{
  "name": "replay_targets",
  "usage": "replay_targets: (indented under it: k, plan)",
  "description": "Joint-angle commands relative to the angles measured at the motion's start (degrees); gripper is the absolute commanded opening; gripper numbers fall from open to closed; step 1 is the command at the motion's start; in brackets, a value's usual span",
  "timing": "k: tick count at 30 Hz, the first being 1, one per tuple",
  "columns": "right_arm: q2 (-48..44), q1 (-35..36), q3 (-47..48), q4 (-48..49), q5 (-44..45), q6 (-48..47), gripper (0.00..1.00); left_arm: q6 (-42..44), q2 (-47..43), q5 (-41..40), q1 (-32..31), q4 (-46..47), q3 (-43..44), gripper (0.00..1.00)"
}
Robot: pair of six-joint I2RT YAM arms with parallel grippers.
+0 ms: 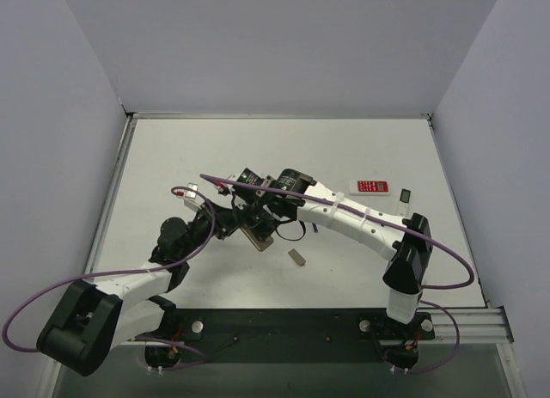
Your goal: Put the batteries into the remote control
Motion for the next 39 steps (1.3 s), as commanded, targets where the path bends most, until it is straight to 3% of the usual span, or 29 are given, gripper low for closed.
replay_targets:
  k: [1,8,15,27,34,36,39]
  plan:
    - [1.4,0.4,2.4,-2.8,1.3,0.7,0.03,-1.6,0.0,-1.6,-0.9,6.2,-0.2,0.00]
    - [1.7,0.4,2.9,-2.8,2.1,0.7,0.08,-2.5,0.4,-2.5,-2.2,7.1,-0.2,0.00]
    - [1.6,0.4,3.5,-2.9,2.1,0.7,0.19,-4.3,2.3,-3.1,-3.0,9.9,-0.9,0.00]
    - [0.6,0.4,4.1,-3.1,2.5,0.4,0.23,-6.1,3.8,-3.6,-3.1,12.1,-1.7,0.00]
    - [-8.8,0.7,1.5,1.6,0.8,-5.6,0.40,-6.4,4.2,-1.6,-2.9,12.2,-1.8,0.00]
    - [-12.4,0.6,-3.1,4.7,-0.6,-8.5,0.48,-6.2,4.1,-0.9,-2.8,11.8,-1.7,0.00]
    - [-20.8,0.4,-10.3,10.4,-3.9,-14.8,0.50,-5.9,3.8,1.7,-2.5,10.1,-1.0,0.00]
